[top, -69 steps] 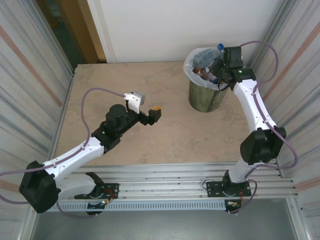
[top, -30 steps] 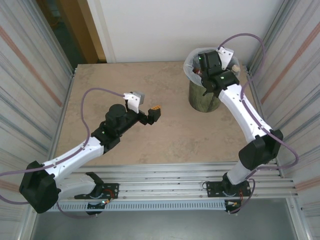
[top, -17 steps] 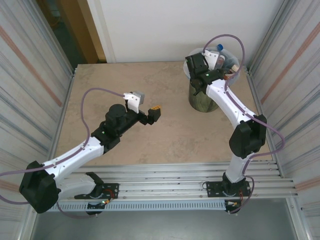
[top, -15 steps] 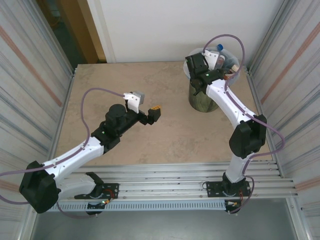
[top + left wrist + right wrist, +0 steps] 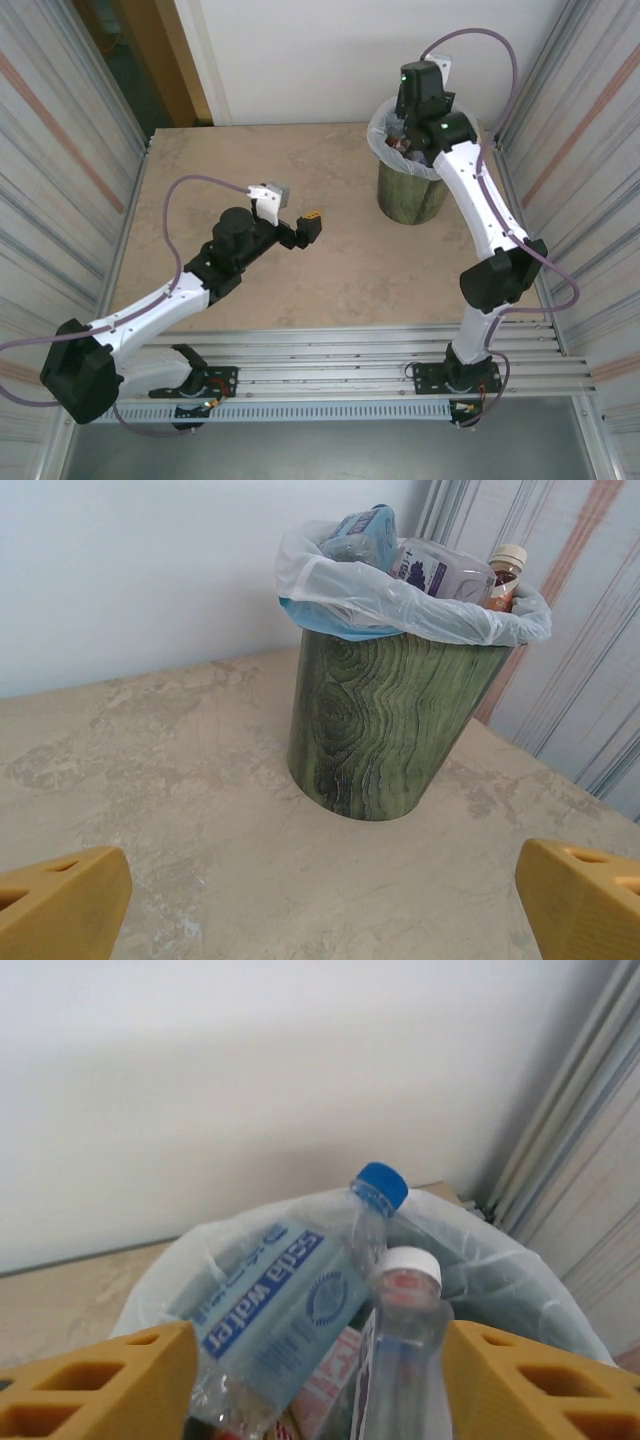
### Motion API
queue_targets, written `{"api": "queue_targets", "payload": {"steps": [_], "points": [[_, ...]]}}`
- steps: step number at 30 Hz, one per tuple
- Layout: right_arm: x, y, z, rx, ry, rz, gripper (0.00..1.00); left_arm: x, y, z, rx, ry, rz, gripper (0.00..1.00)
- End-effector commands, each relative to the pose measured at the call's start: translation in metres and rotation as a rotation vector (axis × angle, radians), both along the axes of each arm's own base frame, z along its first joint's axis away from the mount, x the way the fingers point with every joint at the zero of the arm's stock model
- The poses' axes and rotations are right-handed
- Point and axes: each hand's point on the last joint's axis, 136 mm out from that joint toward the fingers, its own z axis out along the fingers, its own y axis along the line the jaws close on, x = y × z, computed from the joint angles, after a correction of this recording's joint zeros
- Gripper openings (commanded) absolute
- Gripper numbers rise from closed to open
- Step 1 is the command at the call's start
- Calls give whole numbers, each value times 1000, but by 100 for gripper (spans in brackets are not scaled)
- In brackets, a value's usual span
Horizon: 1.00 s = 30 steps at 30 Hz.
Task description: Put the plastic bottles in the bin
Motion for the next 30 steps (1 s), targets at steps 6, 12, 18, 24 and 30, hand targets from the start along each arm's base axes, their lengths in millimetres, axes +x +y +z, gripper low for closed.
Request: {"api": "queue_targets", "payload": {"steps": [6, 12, 18, 24, 30], "points": [[62, 4, -17, 19, 30, 155, 59, 2, -2, 2, -37, 10, -7, 99], [85, -13, -40, 1, 82, 129, 59, 3, -6, -1, -50, 28, -19, 99], [86, -32, -81, -28, 208, 86, 57, 4, -8, -3, -47, 36, -21, 99], [73, -44, -100, -109, 300, 26, 55, 4, -8, -2, -50, 34, -22, 99], [58, -43, -90, -206, 323, -23, 55, 5, -9, -4, -49, 36, -24, 99]]}}
